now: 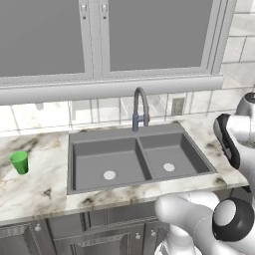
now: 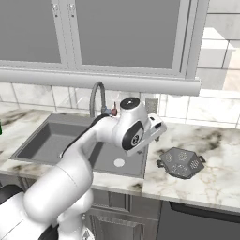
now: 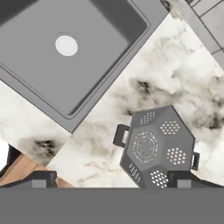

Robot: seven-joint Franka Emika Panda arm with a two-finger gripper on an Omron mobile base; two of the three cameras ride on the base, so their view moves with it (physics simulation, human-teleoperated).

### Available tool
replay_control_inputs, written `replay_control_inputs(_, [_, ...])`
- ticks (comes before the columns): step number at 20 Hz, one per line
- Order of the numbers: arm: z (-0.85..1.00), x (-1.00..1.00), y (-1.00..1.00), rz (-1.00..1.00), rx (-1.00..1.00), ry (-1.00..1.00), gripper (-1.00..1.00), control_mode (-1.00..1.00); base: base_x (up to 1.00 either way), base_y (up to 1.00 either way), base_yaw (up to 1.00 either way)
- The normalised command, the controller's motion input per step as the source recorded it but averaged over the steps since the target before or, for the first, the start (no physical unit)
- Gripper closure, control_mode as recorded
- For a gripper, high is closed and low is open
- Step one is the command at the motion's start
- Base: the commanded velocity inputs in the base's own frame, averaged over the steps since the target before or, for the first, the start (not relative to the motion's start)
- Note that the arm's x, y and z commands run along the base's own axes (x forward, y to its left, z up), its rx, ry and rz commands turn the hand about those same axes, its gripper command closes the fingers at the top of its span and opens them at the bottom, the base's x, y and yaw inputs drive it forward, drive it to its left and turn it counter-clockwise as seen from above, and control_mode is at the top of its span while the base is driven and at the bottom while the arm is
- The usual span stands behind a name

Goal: Place the cup in the left basin and the colander in the right basin of the sink.

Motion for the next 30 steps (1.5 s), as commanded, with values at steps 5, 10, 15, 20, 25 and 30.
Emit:
replay_control_inputs(5, [-0.12, 0.0, -0.2, 0.0, -0.08, 0.0, -1.0, -1.0, 0.0, 0.0, 0.0])
replay_control_inputs(10, [-0.14, 0.0, -0.21, 0.0, -0.05, 0.0, -1.0, -1.0, 0.0, 0.0, 0.0])
replay_control_inputs(15, [-0.14, 0.0, -0.17, 0.0, -0.02, 0.0, -1.0, -1.0, 0.0, 0.0, 0.0])
replay_control_inputs(20, [-0.12, 0.0, -0.02, 0.0, 0.0, 0.0, -1.0, -1.0, 0.0, 0.0, 0.0])
replay_control_inputs(25, [-0.19, 0.0, 0.0, -0.01, 0.0, 0.0, -1.0, -1.0, 0.0, 0.0, 0.0])
replay_control_inputs(30, [-0.25, 0.0, 0.0, 0.0, -0.01, 0.0, -1.0, -1.0, 0.0, 0.0, 0.0])
